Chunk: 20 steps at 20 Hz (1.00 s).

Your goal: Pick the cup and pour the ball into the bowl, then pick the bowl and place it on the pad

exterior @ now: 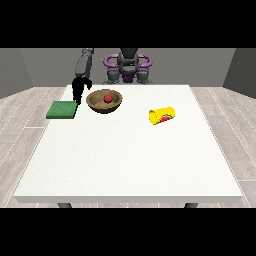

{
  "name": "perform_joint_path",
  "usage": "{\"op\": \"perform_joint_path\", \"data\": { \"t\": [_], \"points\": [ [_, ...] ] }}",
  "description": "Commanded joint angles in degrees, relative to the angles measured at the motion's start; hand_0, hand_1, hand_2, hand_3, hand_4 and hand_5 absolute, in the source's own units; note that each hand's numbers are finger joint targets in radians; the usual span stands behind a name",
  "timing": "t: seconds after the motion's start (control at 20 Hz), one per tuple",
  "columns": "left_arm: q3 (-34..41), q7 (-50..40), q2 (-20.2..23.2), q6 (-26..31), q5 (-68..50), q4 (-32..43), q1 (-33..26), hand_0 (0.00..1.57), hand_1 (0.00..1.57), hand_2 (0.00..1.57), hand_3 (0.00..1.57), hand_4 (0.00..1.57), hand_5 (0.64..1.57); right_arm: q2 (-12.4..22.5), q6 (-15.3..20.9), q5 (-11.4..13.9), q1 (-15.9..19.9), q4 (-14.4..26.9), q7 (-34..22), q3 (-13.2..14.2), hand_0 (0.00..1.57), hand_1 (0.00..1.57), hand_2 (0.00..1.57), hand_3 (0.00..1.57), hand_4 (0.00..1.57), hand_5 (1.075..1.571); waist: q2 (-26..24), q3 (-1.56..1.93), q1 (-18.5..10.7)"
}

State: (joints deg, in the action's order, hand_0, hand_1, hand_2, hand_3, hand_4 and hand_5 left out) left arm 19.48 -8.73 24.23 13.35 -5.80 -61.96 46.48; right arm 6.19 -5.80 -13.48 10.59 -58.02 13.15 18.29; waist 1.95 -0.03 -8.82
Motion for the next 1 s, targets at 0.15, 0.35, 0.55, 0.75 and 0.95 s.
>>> {"op": "perform_joint_path", "data": {
  "t": [0.15,0.35,0.55,0.75,0.95],
  "points": [
    [4.9,-0.2,7.5,4.4,-5.1,-0.3,-2.2,0.0,0.0,0.0,0.0,1.0,1.542,0.2,-0.1,0.5,6.3,8.1,3.9,-0.8,0.0,0.0,0.0,0.0,0.58,1.558,3.5,0.06,2.6],
    [3.1,-4.5,6.5,4.2,-6.8,-5.6,-2.4,0.0,0.0,0.0,0.0,1.01,1.535,2.0,-2.5,-0.5,8.4,16.9,9.6,1.5,0.0,0.0,0.0,0.0,0.55,1.558,3.8,0.1,0.5],
    [6.3,1.2,10.4,6.4,-8.0,-3.9,-4.8,0.0,0.0,0.0,0.0,1.02,1.533,3.4,-3.1,0.3,11.1,18.8,11.4,0.6,0.0,0.0,0.0,0.0,0.51,1.552,7.4,0.07,2.9],
    [6.5,-1.4,10.4,6.6,-10.3,-7.1,-6.6,0.0,0.0,0.0,0.0,1.01,1.539,3.2,-5.0,0.2,8.4,23.2,17.8,1.3,0.0,0.0,0.0,0.0,0.47,1.548,7.0,0.09,1.7],
    [5.2,-0.7,9.0,5.2,-9.5,-6.8,-7.7,0.0,0.0,0.0,0.0,1.02,1.538,-0.6,0.2,1.6,13.1,22.2,15.4,-1.4,0.0,0.0,0.0,0.0,0.46,1.547,6.6,0.06,2.9]
  ]
}}
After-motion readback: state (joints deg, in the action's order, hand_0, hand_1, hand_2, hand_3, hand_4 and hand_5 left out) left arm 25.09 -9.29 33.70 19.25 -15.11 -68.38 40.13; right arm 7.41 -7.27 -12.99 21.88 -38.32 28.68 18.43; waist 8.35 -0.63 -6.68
